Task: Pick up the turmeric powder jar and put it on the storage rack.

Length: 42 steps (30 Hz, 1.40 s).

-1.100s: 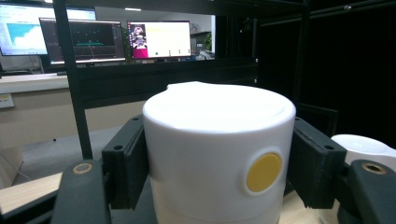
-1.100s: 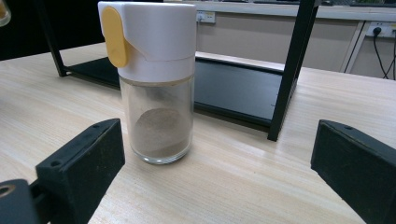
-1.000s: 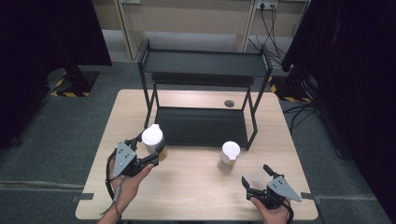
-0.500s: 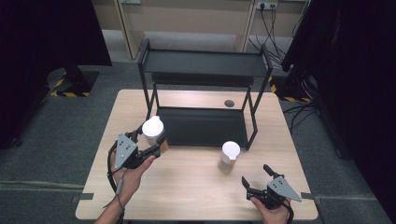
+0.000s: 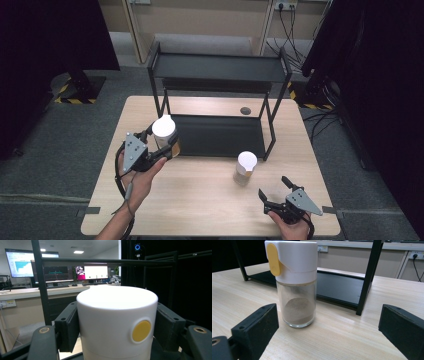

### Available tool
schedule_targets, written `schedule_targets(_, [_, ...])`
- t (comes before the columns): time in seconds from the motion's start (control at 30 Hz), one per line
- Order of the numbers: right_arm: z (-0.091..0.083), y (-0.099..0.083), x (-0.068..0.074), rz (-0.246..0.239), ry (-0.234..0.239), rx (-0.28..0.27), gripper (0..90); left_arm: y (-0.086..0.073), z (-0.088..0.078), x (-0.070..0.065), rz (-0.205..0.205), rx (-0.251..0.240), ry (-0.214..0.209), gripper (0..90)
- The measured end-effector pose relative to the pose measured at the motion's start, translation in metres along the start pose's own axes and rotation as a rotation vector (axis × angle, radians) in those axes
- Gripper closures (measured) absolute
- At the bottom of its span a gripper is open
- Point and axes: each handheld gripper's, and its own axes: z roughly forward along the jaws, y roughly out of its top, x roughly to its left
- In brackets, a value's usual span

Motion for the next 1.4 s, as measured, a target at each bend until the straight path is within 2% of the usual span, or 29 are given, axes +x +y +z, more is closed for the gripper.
schedule_targets(0.37, [0.000,0.000,0.000,0.000,-0.001,0.000,3.0,0.011,0.005,0.002,0.008,-0.015,0.012,30.5])
schedule_targets(0.73, [0.000,0.000,0.000,0.002,0.000,0.000,3.0,0.030,0.018,0.005,0.020,-0.027,0.025,30.5])
schedule_targets(1.4, [0.000,0.000,-0.001,0.010,0.000,0.002,3.0,0.050,0.036,0.007,0.034,-0.044,0.045,30.5])
